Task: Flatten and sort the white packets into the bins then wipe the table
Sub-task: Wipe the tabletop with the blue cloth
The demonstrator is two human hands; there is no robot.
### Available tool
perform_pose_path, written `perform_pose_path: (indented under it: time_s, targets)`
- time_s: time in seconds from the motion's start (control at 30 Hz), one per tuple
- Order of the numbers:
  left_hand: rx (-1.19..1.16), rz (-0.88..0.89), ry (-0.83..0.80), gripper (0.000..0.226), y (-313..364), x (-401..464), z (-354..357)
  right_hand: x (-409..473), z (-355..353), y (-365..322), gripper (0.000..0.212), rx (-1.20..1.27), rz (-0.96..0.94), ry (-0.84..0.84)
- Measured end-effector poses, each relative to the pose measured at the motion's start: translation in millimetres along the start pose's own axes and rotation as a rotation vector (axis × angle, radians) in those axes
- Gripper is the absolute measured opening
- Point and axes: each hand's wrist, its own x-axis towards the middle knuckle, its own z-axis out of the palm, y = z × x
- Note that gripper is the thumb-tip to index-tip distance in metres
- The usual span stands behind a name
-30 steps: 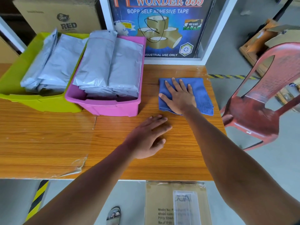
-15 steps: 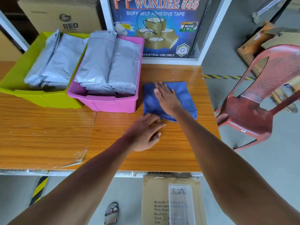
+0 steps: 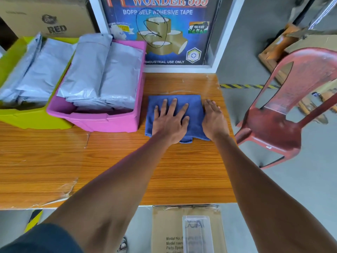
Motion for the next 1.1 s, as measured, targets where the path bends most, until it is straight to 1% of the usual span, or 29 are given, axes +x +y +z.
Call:
perform_pose_path:
  time_s: [0.13, 0.27, 0.37, 0.47, 0.63, 0.7, 0.87, 0.93, 1.1]
  targets:
    - [0.029, -0.015, -0.070, 0.063, -1, 10, -7, 5, -9, 4, 0.059, 0.014, -0.053, -0.015]
    - [-0.008, -0.065, -0.157, 0.064, 5, 12, -14, 7, -11, 7, 0.064, -0.030, -0.111, -0.044]
    - [-0.019, -0.142, -0.140, 0.069, 20, 19, -14, 10, -13, 11, 0.063, -0.021, -0.129, -0.055]
    - [0.024, -0.186, -0.079, 0.076, 31, 30, -11, 12, -11, 15, 0.058, -0.013, -0.135, -0.054]
    - [0.058, -0.134, -0.073, 0.078, 24, 34, -8, 18, -10, 17, 0.057, -0.040, -0.116, -0.075]
    - [0.056, -0.121, -0.085, 0.078, 19, 25, -10, 16, -14, 14, 0.062, -0.050, -0.121, -0.093]
    - [0.067, -0.128, -0.064, 0.074, 9, -9, -9, 15, -15, 5, 0.064, -0.233, -0.132, -0.178]
    - [0.066, -0.139, -0.053, 0.072, 8, 2, -9, 18, -13, 4, 0.066, -0.272, -0.131, -0.182]
    - [0.058, -0.191, -0.047, 0.072, -2, 68, -16, 26, -9, 9, 0.064, -0.272, -0.139, -0.196]
